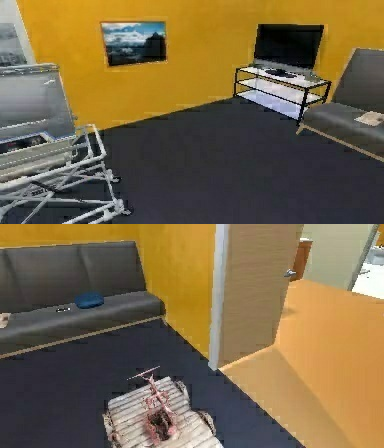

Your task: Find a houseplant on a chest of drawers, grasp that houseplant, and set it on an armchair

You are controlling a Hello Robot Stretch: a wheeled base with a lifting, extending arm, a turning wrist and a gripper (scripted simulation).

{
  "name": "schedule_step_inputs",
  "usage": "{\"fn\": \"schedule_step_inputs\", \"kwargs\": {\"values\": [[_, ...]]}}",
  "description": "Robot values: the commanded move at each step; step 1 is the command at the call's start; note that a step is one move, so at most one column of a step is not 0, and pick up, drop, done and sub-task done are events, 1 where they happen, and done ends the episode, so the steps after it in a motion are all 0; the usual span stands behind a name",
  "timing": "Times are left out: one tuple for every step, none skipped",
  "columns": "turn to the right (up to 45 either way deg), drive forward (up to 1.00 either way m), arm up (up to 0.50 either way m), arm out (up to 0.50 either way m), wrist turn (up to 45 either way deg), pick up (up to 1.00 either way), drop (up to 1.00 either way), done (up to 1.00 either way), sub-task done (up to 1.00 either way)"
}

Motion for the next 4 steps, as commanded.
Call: {"fn": "schedule_step_inputs", "kwargs": {"values": [[0.0,1.00,0.00,0.00,0.0,0.00,0.00,0.00,0.00],[12.0,0.00,0.00,0.00,0.0,0.00,0.00,0.00,0.00],[0.0,0.15,0.00,0.00,0.0,0.00,0.00,0.00,0.00],[-42.0,0.00,0.00,0.00,0.0,0.00,0.00,0.00,0.00]]}}
